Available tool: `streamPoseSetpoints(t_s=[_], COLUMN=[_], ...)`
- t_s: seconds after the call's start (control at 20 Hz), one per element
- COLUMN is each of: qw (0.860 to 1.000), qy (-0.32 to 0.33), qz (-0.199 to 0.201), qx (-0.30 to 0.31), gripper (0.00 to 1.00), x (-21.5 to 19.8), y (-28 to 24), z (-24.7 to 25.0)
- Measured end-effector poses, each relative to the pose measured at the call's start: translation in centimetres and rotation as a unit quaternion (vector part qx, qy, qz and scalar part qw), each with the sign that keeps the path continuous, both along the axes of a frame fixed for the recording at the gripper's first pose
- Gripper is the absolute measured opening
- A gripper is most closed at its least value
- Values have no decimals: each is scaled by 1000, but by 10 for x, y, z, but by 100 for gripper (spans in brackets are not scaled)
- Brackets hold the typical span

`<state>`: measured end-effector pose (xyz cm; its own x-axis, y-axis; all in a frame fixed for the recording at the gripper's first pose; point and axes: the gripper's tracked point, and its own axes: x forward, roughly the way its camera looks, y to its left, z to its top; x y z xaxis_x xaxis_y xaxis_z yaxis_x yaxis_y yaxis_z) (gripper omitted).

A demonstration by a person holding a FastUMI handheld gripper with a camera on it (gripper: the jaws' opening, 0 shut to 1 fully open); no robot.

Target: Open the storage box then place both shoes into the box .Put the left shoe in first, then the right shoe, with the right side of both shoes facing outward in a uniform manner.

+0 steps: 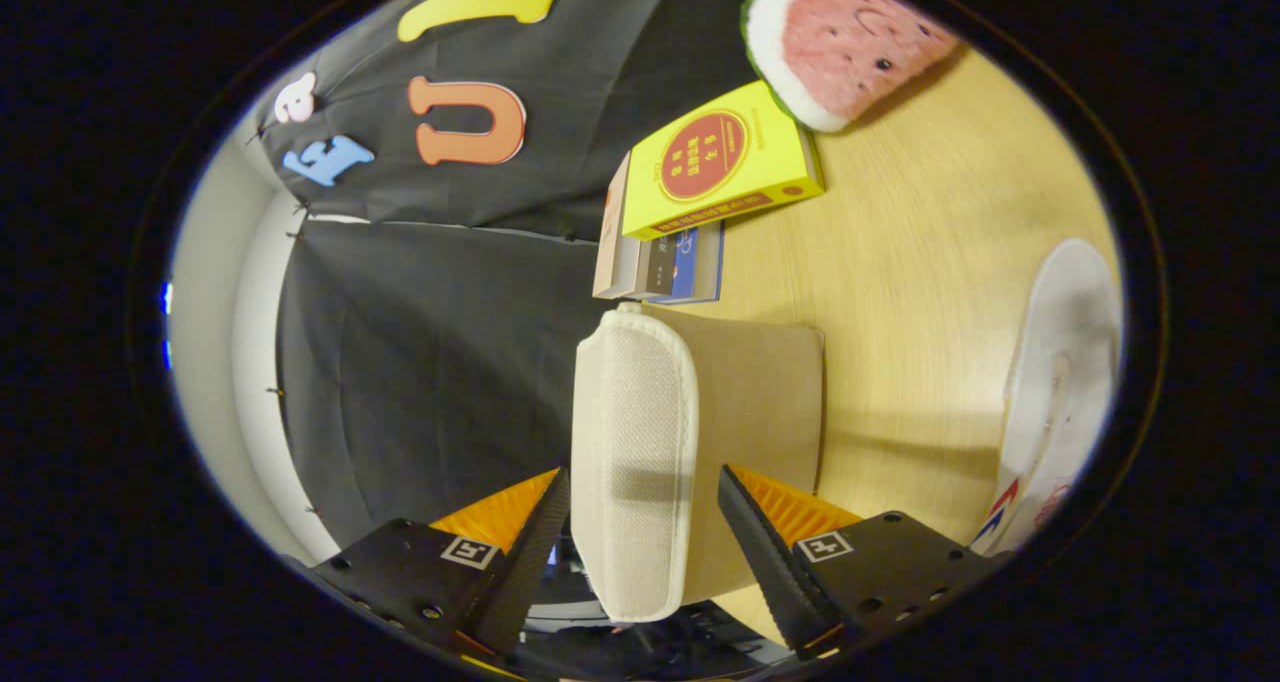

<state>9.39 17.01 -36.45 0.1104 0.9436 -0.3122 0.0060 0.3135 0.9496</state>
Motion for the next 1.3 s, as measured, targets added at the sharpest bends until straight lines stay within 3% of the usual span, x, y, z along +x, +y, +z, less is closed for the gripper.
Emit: streamPoseSetpoints(t_s=[0.15,0.3,0.45,0.5,0.6,0.65,0.7,0.8,1.3], qw=[999,998,999,999,999,999,999,1000,1000], qy=[29,45,35,35,33,30,26,25,-10], qz=[0,-1,9,9,15,14,13,7,2], qx=[24,49,26,21,15,13,12,6,-2], gripper=[92,68,50,31,18,17,6,0,0], x=[1,1,2,2,0,0,0,-1,-2], y=[-1,4,2,-2,-9,-9,-11,-14,32], z=[-6,-3,-5,-3,5,10,14,28,123])
